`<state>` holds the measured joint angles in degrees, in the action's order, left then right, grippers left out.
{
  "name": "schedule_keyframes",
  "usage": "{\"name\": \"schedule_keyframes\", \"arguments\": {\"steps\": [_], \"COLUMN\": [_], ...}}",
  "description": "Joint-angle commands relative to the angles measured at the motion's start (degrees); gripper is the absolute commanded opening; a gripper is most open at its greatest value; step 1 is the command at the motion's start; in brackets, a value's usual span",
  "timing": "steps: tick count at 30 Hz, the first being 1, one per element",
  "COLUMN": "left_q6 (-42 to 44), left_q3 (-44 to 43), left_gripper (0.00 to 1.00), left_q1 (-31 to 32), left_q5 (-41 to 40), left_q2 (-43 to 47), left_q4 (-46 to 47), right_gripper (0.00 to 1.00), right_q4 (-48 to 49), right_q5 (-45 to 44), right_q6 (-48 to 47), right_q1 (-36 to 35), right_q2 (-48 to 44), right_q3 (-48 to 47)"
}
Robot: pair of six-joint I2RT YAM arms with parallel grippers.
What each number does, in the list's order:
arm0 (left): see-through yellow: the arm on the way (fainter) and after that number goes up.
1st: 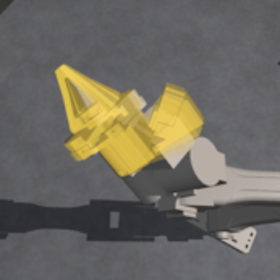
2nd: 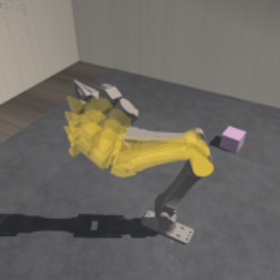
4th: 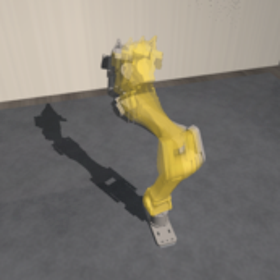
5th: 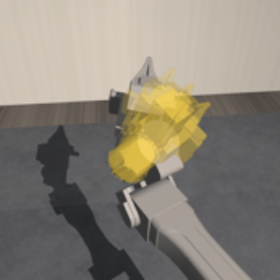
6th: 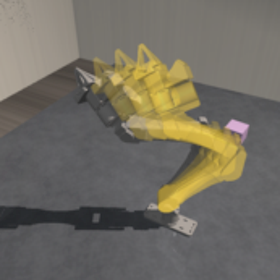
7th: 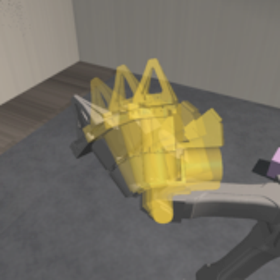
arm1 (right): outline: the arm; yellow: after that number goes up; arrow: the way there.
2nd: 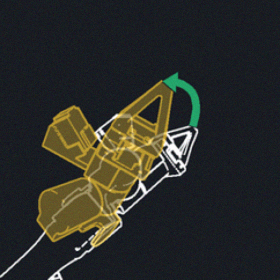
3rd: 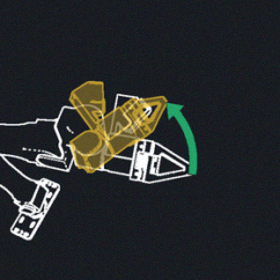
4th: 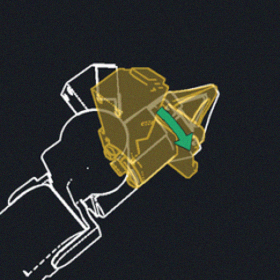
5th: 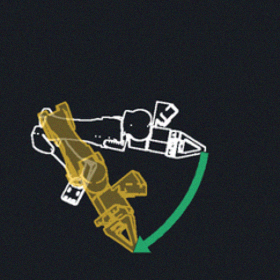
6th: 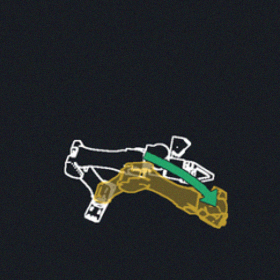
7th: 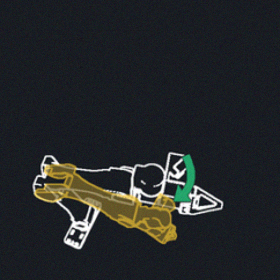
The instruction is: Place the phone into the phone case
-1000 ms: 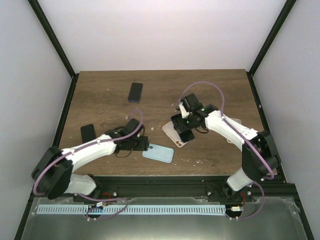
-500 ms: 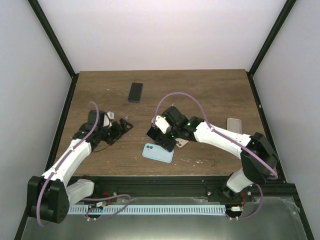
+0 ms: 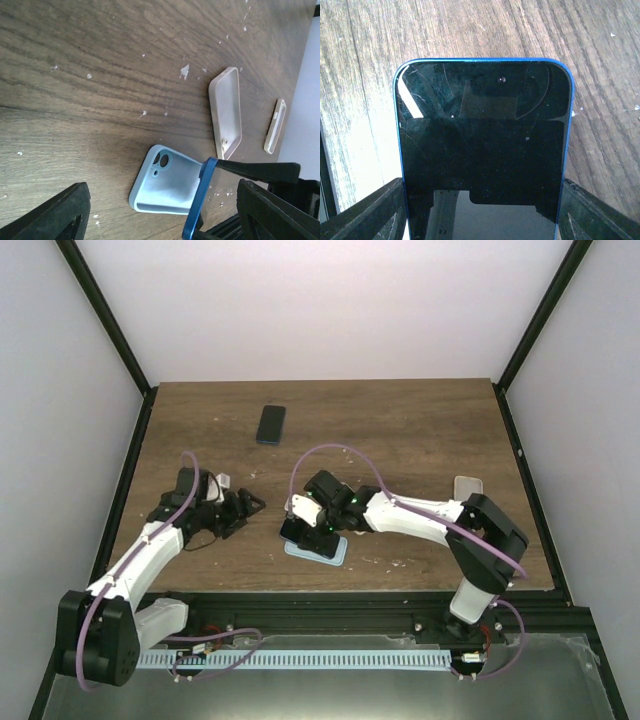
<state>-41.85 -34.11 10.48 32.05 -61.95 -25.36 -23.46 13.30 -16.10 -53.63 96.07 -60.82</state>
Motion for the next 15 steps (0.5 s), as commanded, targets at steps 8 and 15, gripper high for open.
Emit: {"name": "schedule_keyframes", "arguments": {"steps": [8,15], "left_q6": [-0.76,-1.39], "left_q3": [3.72,4.14], "left_gripper": [0.74,0.68], "left_q1": [-0.19,1.10], "left_q5": [3.61,4.49], "left_q2": [-1.83,-3.66], "left_q4": [4.53,6.33], "right_gripper": [0.66,0.66], "right_q4": [7.35,8.87], "right_q5": [1.55,0.41], "right_q6": [-2.34,-3.84], "right_q1": [-1.04,-1.04], "right_q2": [1.22,1.84], "right_q3": [1.70,4.08]}}
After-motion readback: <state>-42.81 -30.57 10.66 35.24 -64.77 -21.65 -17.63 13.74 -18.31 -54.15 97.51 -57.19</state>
